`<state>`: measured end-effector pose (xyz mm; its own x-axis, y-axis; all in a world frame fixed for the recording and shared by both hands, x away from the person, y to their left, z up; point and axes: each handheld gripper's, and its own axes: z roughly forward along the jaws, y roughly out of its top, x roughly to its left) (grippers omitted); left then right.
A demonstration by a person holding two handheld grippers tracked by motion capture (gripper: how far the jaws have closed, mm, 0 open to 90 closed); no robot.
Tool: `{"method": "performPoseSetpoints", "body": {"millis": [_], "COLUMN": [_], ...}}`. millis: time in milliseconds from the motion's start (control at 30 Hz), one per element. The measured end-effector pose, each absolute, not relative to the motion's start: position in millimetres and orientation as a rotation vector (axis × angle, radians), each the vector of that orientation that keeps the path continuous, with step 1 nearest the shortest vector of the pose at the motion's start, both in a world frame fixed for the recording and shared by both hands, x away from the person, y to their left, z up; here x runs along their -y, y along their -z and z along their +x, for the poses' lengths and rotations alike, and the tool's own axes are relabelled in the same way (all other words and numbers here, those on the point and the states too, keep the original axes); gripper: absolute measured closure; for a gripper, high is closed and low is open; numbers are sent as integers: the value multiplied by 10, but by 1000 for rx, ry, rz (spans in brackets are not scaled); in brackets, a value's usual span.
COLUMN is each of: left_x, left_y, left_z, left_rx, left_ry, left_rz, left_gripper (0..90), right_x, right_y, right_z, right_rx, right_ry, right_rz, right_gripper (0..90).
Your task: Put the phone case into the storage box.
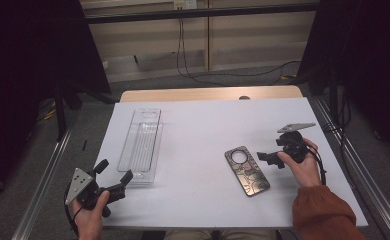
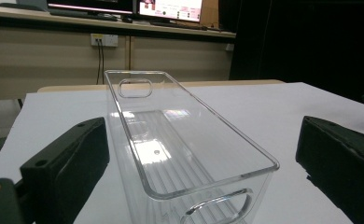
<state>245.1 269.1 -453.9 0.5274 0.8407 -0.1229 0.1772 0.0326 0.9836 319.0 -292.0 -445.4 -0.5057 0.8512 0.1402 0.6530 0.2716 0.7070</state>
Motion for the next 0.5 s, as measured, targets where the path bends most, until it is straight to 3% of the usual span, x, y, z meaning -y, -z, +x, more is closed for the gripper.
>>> {"method": "performPoseSetpoints", "body": {"millis": [500], "left_x": [-2690], "left_y": [4542], "left_z": [2453], "left_rx": [-932], "left_ry": [-648], "left_rz": [1490], "left_gripper": [28], "right_x": [2691], "right_y": [4429], "right_z": [3049], "right_rx": [-2412], "right_ry": [-971], "right_rz": [1405], "right_gripper": [57]}}
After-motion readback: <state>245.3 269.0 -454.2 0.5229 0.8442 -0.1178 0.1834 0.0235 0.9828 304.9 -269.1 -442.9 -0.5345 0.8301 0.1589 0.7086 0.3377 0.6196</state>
